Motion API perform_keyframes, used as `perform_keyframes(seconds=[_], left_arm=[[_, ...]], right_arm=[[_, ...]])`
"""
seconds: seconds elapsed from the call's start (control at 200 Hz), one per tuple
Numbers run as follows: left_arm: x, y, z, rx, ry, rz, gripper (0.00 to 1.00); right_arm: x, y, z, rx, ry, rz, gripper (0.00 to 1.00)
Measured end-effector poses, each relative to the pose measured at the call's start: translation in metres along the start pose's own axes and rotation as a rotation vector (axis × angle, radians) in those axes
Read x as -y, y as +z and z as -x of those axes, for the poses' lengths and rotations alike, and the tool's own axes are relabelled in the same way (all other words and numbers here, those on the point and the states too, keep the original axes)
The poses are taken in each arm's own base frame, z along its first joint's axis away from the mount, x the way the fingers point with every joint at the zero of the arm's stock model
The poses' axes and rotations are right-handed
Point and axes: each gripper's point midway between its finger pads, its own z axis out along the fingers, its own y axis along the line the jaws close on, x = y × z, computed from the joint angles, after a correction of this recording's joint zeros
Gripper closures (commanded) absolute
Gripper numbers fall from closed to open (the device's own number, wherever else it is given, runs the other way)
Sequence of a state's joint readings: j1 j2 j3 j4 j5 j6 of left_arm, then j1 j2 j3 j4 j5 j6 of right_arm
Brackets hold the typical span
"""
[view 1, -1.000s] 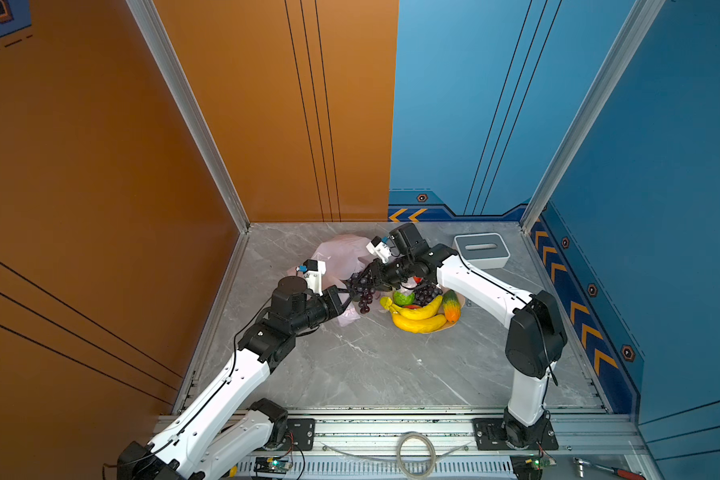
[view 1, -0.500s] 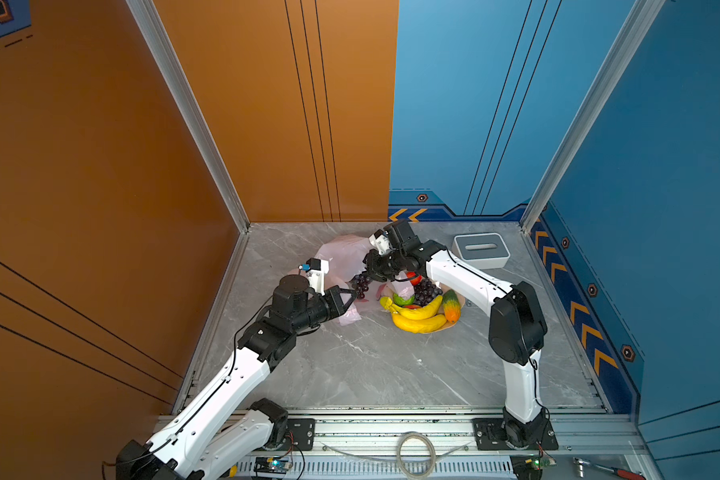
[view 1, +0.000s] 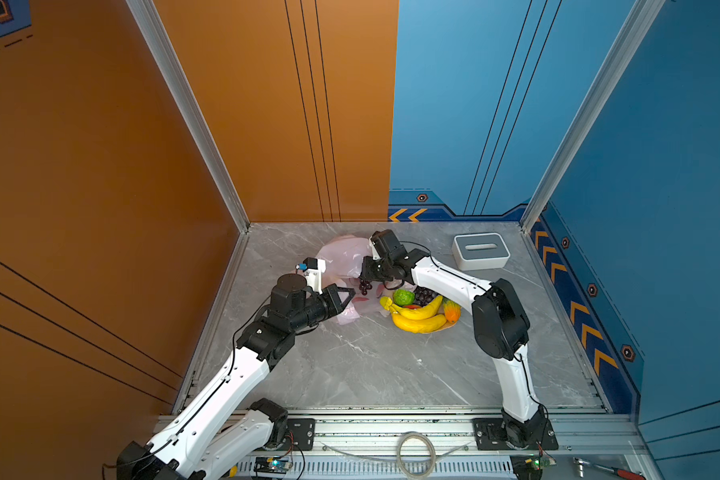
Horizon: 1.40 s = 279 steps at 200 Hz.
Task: Place the fruits into the plastic bag
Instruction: 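Lower the grape bunch into the pink bag with the right gripper, then push the grapes deep into the bag and open the right gripper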
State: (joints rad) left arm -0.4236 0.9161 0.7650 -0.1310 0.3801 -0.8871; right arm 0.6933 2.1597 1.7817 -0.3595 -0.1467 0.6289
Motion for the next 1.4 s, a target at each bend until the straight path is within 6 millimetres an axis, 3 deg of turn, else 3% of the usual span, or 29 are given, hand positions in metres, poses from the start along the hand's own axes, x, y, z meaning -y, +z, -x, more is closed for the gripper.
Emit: perform_keyframes(seconds=[0.22,0.426,0.716,1.186,1.397], left_arm=[[-0.001,-0.005,0.005,0.017,-0.01,0.001,1.0],[-0.003,-0.009,0.007,0.022,-0.016,0.005,1.0],[-0.004,-0.012,0.01,0.033,-0.027,0.003,1.0],[-0.007,-0.014,0.009,0.033,-0.037,0.003,1.0],[-0.008,-0.015,0.007,0.033,-0.038,0.003,1.0]], right_arm=[[-0.01,0.02,0.003,0.048,-0.112,-0.091,0.64],[-0.027,0.021,0.019,0.096,-0.164,-0.106,0.39],[-0.024,0.026,0.021,0.091,-0.149,-0.1,0.16],[-0.027,0.025,0.02,0.065,-0.14,-0.058,0.14],[-0.032,0.015,0.028,0.06,-0.114,-0.009,0.14]])
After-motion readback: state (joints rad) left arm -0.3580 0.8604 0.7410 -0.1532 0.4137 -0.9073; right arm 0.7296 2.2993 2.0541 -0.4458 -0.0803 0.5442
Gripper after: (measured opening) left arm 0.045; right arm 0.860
